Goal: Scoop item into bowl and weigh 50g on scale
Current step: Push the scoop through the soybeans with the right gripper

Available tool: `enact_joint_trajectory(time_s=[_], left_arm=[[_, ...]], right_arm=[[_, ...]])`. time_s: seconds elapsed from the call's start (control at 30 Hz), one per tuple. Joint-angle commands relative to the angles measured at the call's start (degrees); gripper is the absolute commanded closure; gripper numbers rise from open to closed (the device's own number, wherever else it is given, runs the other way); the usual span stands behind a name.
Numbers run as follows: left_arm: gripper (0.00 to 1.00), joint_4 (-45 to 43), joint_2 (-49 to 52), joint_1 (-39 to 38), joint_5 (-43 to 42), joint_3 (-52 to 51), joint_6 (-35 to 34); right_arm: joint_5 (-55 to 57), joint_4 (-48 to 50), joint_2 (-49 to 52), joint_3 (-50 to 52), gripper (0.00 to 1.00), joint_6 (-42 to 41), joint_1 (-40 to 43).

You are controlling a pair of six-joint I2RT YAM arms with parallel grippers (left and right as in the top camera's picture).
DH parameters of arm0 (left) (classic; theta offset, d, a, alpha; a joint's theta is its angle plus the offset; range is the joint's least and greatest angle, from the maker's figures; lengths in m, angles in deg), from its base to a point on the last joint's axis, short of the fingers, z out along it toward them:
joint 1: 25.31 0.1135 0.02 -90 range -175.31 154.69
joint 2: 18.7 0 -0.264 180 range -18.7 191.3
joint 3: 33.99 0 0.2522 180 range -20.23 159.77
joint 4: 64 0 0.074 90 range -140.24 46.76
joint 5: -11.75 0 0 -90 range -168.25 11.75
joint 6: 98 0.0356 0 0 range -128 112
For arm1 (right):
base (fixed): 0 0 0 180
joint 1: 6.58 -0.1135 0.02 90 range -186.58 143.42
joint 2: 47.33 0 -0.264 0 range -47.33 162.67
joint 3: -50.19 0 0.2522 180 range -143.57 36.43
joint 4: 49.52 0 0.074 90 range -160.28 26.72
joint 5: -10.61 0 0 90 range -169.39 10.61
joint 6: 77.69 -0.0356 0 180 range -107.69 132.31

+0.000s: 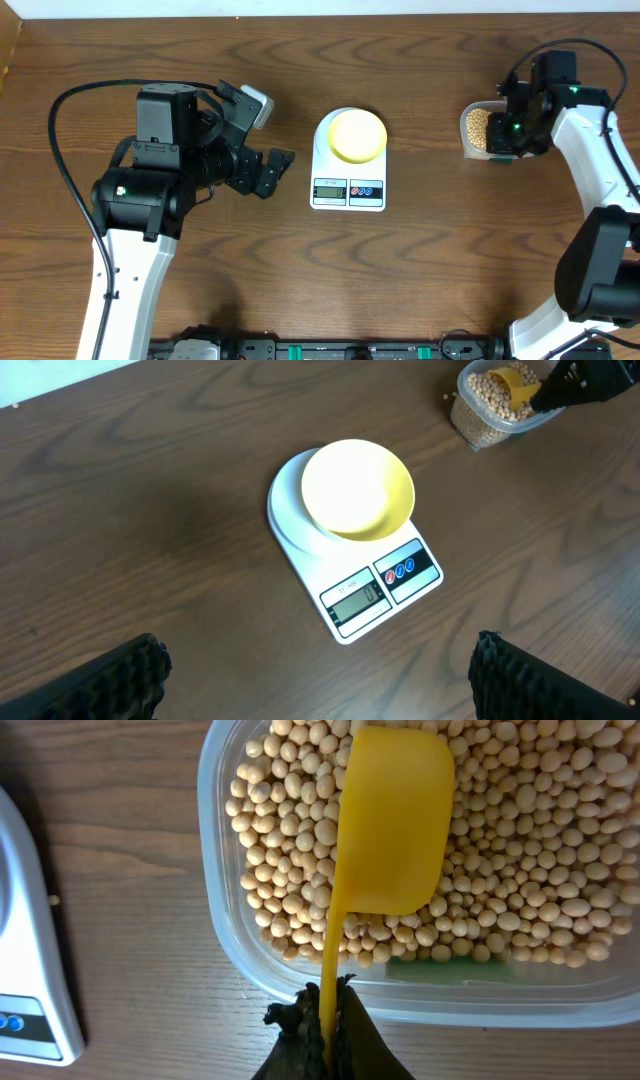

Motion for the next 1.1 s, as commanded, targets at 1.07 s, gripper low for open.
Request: enact_joint_trajectory(time_s=[1.07], left_arm=[[0.03,0.0,-0.1,0.2,-0.7,-0.1,-0.1]], right_arm=[[-14.1,-0.5,0.5,0.5,0.99,4.2,4.2]])
